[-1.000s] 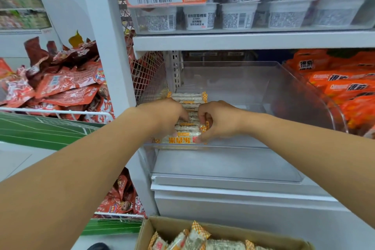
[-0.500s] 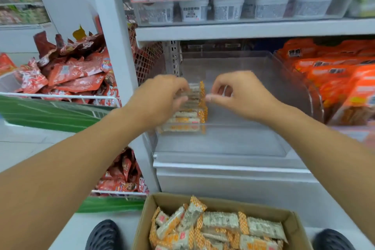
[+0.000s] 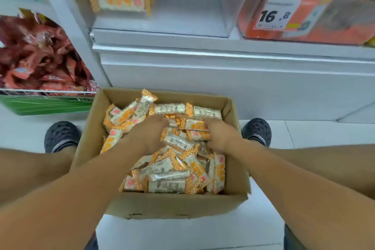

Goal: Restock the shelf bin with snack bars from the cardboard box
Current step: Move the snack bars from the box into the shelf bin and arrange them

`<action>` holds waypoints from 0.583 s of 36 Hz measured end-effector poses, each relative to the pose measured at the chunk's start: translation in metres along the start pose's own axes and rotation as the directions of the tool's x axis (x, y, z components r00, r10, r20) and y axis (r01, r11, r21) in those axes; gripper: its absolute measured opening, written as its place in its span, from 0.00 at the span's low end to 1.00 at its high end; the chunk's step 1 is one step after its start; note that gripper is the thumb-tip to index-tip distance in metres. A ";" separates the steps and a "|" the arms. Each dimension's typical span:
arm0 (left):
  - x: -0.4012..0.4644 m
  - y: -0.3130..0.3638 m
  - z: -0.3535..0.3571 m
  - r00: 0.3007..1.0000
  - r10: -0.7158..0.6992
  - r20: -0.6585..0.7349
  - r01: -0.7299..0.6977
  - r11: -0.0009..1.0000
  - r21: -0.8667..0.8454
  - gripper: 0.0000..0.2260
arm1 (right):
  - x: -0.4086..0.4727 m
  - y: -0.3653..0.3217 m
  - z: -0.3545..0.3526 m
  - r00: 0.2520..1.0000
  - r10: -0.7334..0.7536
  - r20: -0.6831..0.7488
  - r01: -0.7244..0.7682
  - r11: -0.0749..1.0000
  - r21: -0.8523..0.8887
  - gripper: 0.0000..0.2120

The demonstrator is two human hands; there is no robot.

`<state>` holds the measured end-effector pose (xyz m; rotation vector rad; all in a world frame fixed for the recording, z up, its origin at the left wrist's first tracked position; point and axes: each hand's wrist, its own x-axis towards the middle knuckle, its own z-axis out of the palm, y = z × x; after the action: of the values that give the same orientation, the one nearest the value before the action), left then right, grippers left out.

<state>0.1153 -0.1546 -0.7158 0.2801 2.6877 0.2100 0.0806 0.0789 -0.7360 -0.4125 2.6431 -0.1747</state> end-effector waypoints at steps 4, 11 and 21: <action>0.006 0.002 0.001 0.991 -0.111 -0.078 0.112 0.993 0.021 0.31 | 0.012 -0.016 0.001 0.969 0.079 -0.233 -0.055 0.993 0.108 0.20; 0.007 -0.013 0.012 0.979 -0.160 -0.126 0.177 0.973 0.146 0.30 | 0.032 -0.017 0.001 0.913 0.092 -0.397 -0.115 0.993 -0.035 0.26; 0.014 -0.019 0.014 0.983 -0.121 -0.138 0.119 0.993 -0.026 0.14 | 0.043 -0.013 -0.003 0.974 0.123 -0.192 -0.140 0.987 -0.082 0.22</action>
<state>0.1058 -0.1681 -0.7375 0.1004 2.8281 0.2245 0.0459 0.0533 -0.7495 -0.2610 2.8607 -0.0468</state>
